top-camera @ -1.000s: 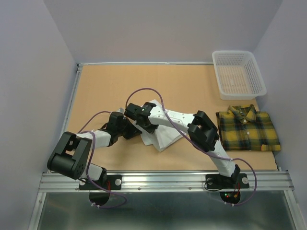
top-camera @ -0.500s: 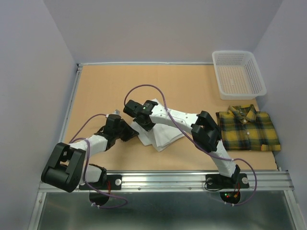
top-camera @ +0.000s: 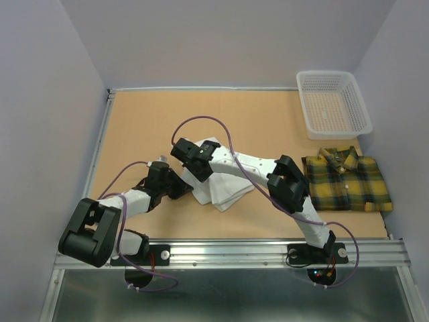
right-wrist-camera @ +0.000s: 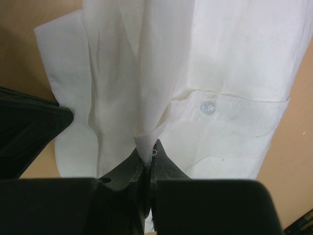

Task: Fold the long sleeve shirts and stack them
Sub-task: Fold the shirt

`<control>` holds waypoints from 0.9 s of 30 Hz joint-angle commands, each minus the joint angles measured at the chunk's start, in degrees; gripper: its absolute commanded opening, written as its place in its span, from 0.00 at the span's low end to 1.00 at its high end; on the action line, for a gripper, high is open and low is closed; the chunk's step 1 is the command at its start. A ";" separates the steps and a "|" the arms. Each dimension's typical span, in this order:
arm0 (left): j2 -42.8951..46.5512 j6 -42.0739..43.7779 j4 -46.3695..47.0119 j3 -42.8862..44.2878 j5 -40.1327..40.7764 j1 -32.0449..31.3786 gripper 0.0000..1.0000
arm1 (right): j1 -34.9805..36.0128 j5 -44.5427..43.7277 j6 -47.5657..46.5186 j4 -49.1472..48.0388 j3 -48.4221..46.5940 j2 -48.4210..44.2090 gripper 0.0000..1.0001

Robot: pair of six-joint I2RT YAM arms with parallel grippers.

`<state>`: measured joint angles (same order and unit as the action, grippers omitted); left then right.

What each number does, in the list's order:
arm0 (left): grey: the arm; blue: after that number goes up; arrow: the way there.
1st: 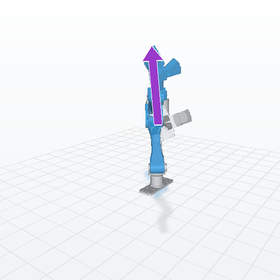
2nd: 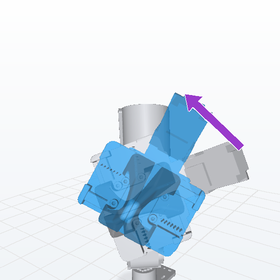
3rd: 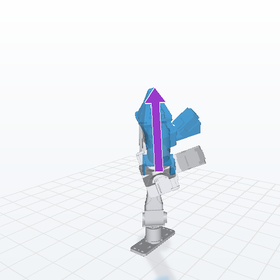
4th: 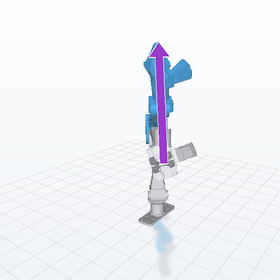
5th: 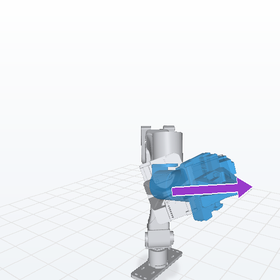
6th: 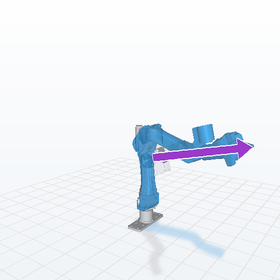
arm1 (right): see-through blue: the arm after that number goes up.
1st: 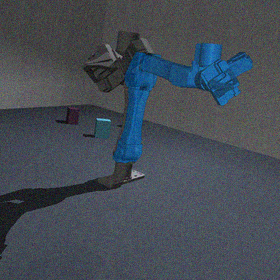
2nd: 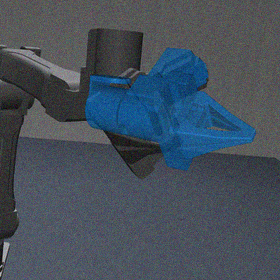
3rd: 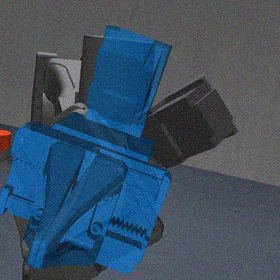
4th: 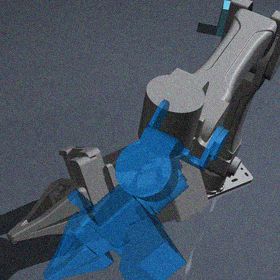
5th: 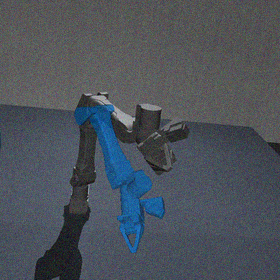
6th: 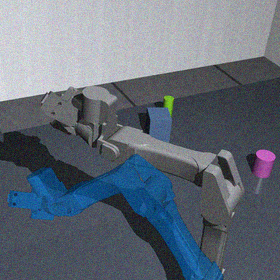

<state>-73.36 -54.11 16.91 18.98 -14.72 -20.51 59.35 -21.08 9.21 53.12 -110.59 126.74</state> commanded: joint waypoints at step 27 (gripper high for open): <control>20.96 2.95 -23.38 4.82 10.93 1.61 0.56 | -1.78 6.13 1.94 -4.08 8.36 -19.22 0.61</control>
<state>-57.87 -53.34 3.16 20.01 -8.47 -19.86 58.85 -16.97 7.73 50.52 -102.37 116.01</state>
